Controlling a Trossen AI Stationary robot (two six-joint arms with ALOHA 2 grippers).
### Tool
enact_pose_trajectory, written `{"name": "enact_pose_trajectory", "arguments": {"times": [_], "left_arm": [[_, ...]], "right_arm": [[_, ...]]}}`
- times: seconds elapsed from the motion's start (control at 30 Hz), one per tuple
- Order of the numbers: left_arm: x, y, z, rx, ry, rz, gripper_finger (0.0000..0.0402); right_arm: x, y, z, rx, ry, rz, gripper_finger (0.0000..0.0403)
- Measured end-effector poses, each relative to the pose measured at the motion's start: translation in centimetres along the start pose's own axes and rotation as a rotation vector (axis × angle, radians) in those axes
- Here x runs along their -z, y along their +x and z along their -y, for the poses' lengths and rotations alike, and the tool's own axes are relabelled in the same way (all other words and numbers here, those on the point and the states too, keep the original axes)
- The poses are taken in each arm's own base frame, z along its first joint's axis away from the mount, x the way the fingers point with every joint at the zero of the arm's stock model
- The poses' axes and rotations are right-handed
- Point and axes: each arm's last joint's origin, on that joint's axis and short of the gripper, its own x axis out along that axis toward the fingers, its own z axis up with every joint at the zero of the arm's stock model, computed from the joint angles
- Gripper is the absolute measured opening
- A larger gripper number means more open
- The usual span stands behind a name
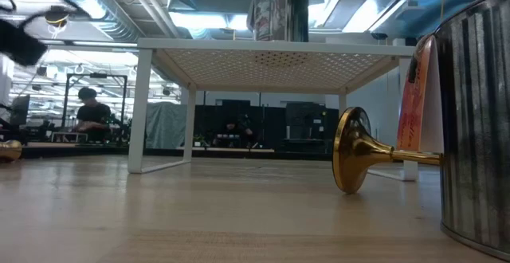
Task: Pick & Place candle stick holders
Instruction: Put the top gold candle holder on the shelf
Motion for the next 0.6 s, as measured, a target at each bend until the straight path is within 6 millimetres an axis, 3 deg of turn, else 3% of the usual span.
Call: {"name": "enact_pose_trajectory", "arguments": {"times": [0.13,0.37,0.6], "left_arm": [[1.2,-1.2,-0.3,-0.042,-0.068,-0.012,0.0092],[3.8,-0.9,-0.9,-0.061,-0.178,-0.065,0.0101],[4.5,-0.8,-1.2,-0.041,-0.228,-0.014,0.0115]], "right_arm": [[0.0,0.0,0.0,0.000,0.000,0.000,0.0217],[0.1,0.0,0.0,-0.001,0.031,-0.005,0.0217],[0.0,0.0,0.0,0.000,0.034,-0.002,0.0217]]}}
